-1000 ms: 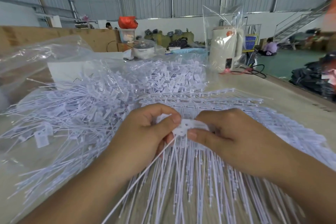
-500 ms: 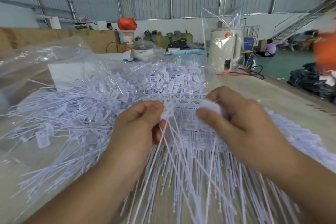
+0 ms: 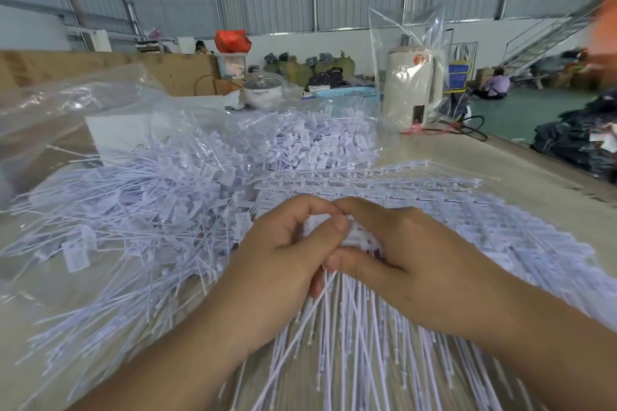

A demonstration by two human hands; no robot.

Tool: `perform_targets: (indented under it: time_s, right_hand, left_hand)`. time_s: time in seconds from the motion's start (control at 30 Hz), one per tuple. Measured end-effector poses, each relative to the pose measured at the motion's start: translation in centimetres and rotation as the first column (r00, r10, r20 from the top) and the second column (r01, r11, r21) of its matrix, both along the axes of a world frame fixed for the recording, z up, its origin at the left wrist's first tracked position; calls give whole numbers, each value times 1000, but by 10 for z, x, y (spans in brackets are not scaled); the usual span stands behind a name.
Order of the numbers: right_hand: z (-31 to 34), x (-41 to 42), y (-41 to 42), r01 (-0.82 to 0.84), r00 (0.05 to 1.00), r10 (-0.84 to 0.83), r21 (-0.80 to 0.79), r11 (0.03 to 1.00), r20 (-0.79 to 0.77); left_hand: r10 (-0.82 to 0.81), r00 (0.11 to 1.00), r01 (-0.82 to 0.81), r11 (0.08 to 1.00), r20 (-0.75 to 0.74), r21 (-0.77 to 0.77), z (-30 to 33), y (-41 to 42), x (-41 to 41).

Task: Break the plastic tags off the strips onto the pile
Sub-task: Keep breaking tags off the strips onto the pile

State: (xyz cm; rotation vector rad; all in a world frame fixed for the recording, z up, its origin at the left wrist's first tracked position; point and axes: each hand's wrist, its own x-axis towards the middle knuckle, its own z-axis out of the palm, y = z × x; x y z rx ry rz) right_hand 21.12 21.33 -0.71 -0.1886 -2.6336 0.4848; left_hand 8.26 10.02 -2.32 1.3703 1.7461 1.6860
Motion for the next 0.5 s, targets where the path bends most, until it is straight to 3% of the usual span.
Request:
perform_targets:
  time_s: [0.13,0.4,0.43,0.5]
  right_hand:
    - [-1,-2,1,-48,998,44,-133,990,-35]
    - [-5,-6,1,-67,990,47,-156,985,-133]
    - [-6,-7,2,-66,990,45,-156,985,-137]
    - [-6,-6,3,-80,986,49,-197,977,-159]
  left_hand:
    - [-6,1000,6,1000,28,-3,0,-3,-3]
    - [65,965,-95,990,-255,-107,0,-6,-5]
    - [84,972,-105,991,-219,-88,0,-4,-2]
    - [65,997,-63,997,47,-42,4,-1,-1]
